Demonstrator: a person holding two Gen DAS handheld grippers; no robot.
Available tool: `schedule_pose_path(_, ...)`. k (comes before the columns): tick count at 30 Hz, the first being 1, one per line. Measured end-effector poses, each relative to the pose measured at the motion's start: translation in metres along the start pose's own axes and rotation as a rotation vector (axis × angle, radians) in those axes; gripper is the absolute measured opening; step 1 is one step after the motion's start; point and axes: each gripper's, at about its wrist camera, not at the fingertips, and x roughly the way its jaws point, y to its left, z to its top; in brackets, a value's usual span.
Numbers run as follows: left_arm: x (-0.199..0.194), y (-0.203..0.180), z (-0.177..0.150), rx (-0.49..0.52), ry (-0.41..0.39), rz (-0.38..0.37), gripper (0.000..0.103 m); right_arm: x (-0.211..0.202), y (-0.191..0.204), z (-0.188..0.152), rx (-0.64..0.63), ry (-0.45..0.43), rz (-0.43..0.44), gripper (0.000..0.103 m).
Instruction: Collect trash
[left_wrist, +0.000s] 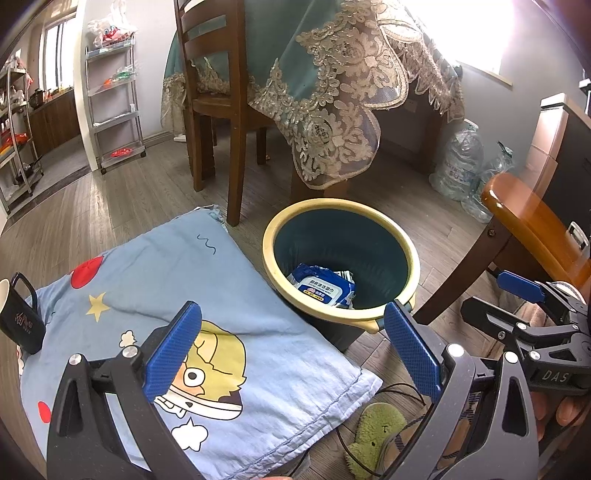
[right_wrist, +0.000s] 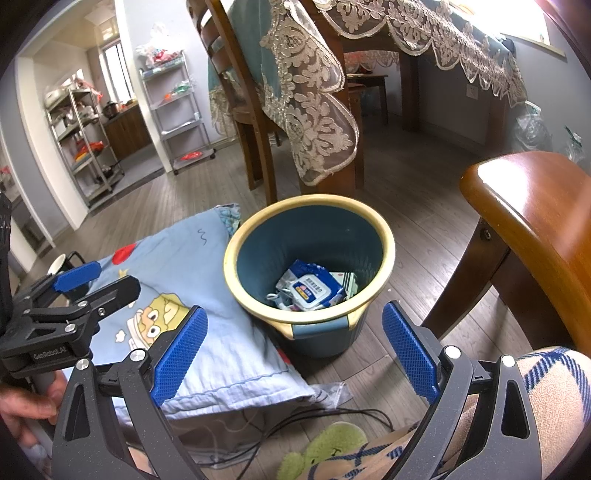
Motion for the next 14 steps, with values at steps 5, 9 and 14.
schedule_pose_path(5,-0.001,-0.0029,0.0005,0.01,-0.004,-0.017,0.097,-0.0002,-0.0004,0.0,0.001,0.0,0.0,0.095)
schedule_pose_path(9,-0.0017,-0.0039,0.0007,0.015,-0.005,-0.015,0.097,-0.0002,-0.0003,-0.0001,0.001,0.0,0.0,0.095)
schedule_pose_path(14,-0.0018,-0.0011,0.001,0.014,-0.002,-0.006,0.097,0.0,-0.0001,-0.0002,0.001,0.0,0.0,0.095)
